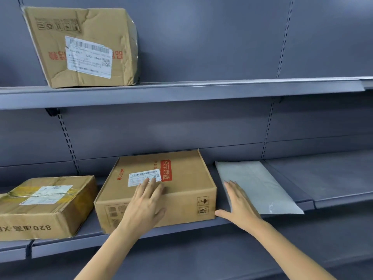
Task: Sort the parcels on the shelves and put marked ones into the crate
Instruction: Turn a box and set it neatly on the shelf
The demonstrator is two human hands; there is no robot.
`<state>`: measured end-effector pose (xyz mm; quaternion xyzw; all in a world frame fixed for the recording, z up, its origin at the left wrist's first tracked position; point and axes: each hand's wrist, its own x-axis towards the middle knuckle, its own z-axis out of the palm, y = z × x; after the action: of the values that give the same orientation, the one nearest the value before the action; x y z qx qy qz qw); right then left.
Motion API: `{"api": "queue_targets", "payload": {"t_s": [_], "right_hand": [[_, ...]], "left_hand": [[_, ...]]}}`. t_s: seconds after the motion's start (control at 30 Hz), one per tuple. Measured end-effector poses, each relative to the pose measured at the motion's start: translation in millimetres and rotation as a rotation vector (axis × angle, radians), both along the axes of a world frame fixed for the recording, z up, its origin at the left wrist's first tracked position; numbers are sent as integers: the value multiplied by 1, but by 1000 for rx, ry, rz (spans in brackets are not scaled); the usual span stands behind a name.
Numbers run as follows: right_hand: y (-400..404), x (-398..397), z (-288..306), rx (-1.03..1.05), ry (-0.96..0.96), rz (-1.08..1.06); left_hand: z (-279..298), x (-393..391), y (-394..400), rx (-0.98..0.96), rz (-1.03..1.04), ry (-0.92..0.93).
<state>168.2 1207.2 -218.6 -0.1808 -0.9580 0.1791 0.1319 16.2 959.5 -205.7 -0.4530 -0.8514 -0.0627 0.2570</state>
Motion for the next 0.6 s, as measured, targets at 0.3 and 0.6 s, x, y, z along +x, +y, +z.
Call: {"api": "queue_targets", "payload": {"t_s": [0.3,0.6], "right_hand": [[84,35,-28,177,-222,-104],[130,47,-42,310,-228,-84]], "left_hand": [[-16,41,70,62,-139,-21],[-34,85,146,203,-291,47]]}}
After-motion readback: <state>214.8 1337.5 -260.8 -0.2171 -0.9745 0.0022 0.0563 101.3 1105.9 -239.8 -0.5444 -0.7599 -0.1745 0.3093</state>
